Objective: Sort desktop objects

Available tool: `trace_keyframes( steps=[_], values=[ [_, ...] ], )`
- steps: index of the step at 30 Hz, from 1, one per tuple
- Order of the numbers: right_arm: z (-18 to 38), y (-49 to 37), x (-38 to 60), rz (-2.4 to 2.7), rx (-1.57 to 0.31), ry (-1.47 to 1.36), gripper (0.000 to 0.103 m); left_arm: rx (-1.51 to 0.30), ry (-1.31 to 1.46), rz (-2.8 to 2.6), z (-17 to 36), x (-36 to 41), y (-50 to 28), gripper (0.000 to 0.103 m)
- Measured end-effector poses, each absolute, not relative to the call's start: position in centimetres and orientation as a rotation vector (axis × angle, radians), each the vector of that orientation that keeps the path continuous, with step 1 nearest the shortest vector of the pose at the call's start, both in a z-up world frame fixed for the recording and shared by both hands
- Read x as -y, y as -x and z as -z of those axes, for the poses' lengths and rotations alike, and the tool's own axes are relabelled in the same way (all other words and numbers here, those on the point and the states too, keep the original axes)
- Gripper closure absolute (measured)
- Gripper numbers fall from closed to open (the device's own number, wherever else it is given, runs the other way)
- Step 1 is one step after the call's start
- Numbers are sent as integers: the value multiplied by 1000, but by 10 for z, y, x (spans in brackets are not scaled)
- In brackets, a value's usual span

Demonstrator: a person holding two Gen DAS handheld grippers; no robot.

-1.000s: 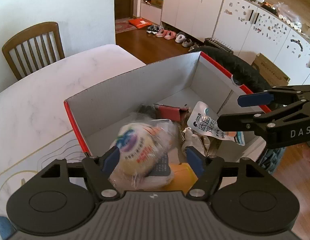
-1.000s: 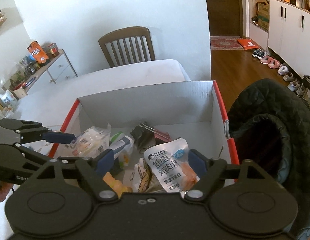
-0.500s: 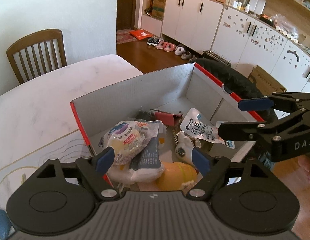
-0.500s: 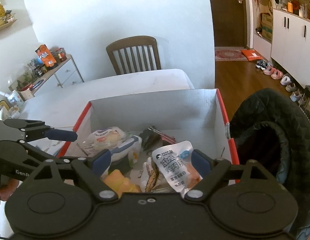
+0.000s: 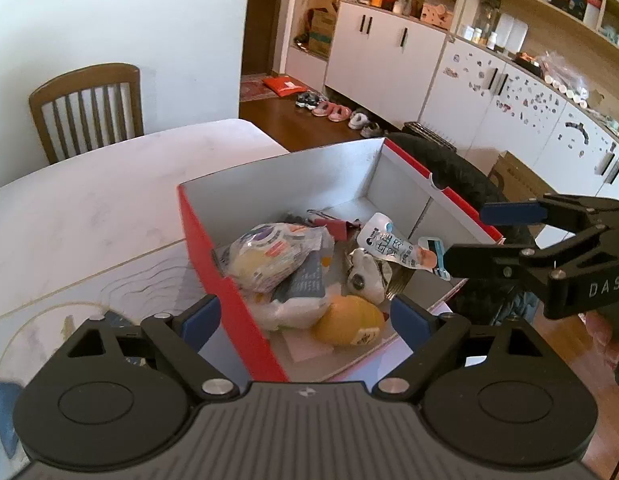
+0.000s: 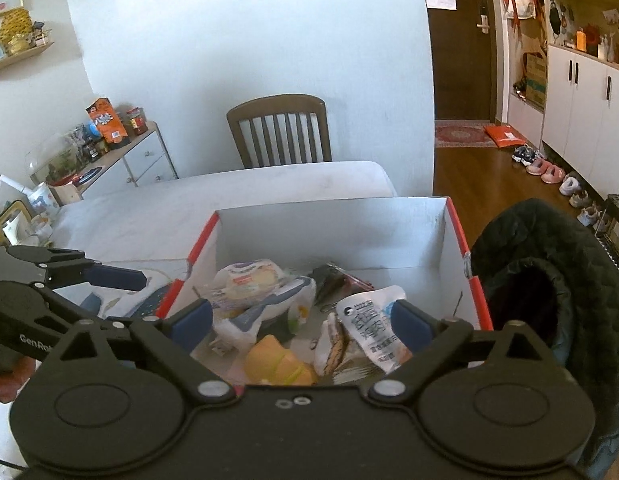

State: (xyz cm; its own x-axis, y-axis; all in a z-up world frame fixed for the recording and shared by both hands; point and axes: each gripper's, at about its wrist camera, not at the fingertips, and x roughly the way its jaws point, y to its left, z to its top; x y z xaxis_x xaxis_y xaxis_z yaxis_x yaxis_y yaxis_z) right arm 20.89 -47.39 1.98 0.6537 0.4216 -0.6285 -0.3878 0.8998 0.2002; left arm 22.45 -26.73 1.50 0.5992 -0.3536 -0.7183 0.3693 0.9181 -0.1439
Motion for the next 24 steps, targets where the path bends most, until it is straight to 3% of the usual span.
trace_keyframes(
  steps=[1,24],
  values=[
    [-20,-206,472,-460,-723,-46,7,-823,-13,416,-16,263,-221,0],
    [-33,-142,370,-458,-691,-16,6,-797,25,333,-23,159,-160,0]
  ],
)
